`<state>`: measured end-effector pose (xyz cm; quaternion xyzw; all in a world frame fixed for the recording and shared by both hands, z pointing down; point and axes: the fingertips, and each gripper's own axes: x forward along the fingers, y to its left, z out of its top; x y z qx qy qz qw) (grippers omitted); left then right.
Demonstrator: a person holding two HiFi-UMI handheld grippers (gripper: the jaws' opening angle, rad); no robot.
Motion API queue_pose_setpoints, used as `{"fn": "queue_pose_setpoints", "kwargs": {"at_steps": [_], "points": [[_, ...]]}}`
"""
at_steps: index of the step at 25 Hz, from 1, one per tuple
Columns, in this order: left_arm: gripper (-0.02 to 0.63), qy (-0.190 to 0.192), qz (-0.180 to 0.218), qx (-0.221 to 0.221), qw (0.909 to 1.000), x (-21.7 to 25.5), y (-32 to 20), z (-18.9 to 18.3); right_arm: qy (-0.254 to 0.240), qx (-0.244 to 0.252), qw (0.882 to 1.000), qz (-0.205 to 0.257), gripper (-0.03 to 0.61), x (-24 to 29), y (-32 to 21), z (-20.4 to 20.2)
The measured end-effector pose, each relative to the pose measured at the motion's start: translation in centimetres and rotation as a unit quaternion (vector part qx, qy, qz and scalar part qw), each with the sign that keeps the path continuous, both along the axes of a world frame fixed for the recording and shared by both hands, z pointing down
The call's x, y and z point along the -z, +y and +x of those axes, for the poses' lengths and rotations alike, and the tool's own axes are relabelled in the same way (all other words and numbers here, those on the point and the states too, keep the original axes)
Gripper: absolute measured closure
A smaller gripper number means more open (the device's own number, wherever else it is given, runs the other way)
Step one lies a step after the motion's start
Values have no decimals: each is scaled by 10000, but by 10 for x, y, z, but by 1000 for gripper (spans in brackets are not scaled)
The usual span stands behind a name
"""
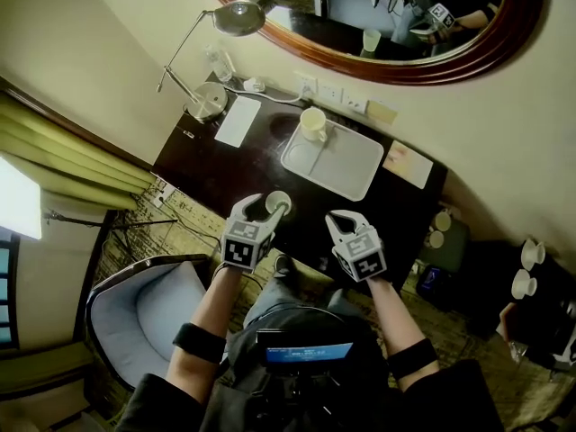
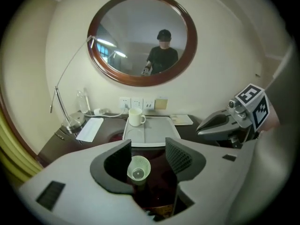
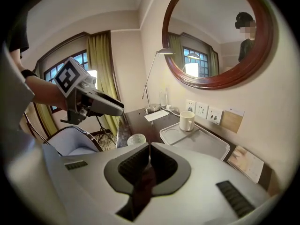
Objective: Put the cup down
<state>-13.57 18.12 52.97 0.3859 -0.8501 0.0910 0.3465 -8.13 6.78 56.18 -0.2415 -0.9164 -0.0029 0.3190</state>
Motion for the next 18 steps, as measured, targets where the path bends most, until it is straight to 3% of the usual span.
{"fn": "queue_pose_setpoints", "kwargs": {"at_steps": [4,7,11,18], "points": [[536,-232,286,343,9987,15,12,10,-41,-11,10000,25,551,1,-4,0],[610,-338,384,573,9970,18,24,17,-90,82,9999,65,551,8,1,1],[612,-384,516,957,9933,14,42,25,-104,181,9996,177,551,0,-2,6],[612,-416,566,1176,9906,10,47,36,-91,325,9991,249,551,-5,-5,12]]}}
